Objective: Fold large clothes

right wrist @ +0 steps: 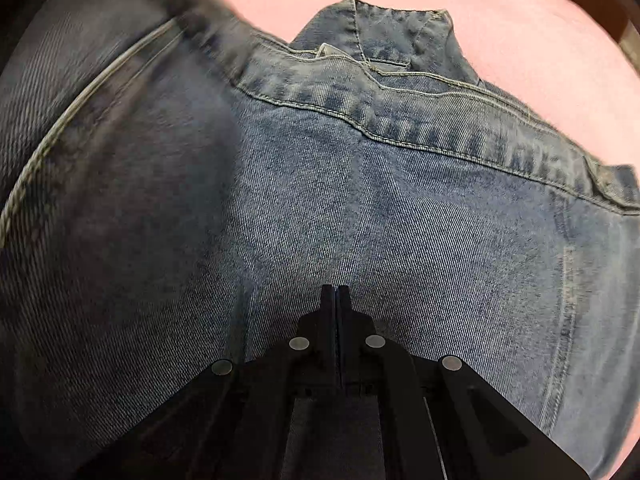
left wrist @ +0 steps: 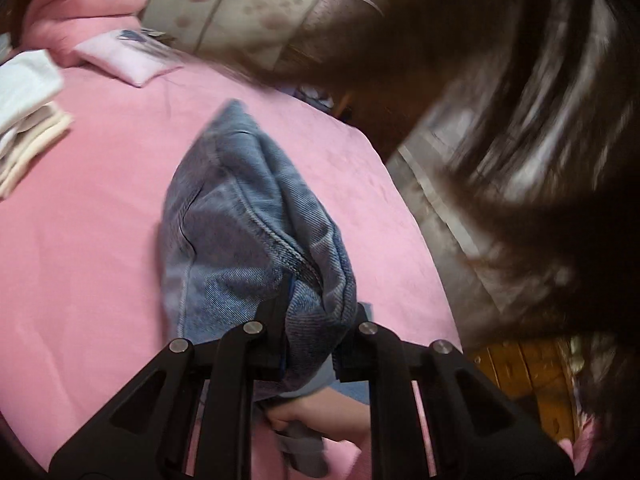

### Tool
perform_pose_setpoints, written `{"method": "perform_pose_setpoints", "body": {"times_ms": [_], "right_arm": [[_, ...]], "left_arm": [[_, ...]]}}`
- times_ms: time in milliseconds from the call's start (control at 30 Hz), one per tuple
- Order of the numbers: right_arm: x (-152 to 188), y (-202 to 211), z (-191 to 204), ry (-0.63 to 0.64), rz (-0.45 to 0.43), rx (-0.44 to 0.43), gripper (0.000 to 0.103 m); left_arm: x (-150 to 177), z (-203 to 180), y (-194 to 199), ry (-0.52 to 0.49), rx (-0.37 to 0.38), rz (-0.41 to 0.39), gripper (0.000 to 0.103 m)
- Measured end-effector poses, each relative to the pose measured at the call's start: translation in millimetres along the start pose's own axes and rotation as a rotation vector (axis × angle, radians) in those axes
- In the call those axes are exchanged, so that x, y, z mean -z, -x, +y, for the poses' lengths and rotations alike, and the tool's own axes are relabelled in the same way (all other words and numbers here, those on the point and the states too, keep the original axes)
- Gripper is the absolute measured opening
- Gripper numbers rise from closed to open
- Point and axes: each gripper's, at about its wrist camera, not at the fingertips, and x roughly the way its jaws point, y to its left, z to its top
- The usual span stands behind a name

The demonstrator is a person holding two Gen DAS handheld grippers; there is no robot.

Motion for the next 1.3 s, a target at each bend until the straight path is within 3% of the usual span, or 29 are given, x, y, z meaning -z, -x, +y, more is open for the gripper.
{"method": "perform_pose_setpoints", "body": {"times_ms": [100,267,367,567,767,867,1000,1200,1300], "right_arm": [[12,8,-37,-0.07,-0.029,-0.185,0.003],[48,13,-98,-0.156,-0.012,-0.461,0.003],[67,15,-124,-0.204,0.004,-0.567,0.001],[84,15,-155,-0.253,0.083,-0.713,0.0],[86,34,-176,-0.21,0.197,-0.708,0.0],[80,46,-187,-0.116,0.199,-0.63,0.0],[79,60,-193,-0.011,0.187,-0.567,0.0],[90,85,-212,0.044,0.229,-0.525,0.0],[88,110,-247,0.057,0.246,-0.467,0.002]], "left_arm": [[9,-33,-23,0.005,0.053,0.039,0.011],[33,-87,-81,-0.085,0.091,0.191,0.011],[49,-110,-118,-0.098,0.087,0.282,0.011],[60,-145,-158,-0.168,0.014,0.314,0.012],[42,-155,-160,-0.132,0.046,0.259,0.012],[35,-161,-158,-0.1,0.055,0.236,0.012],[22,-170,-146,-0.158,0.036,0.187,0.012],[-1,-158,-122,-0.092,0.061,0.179,0.012],[-2,-156,-117,-0.097,0.075,0.153,0.012]]}}
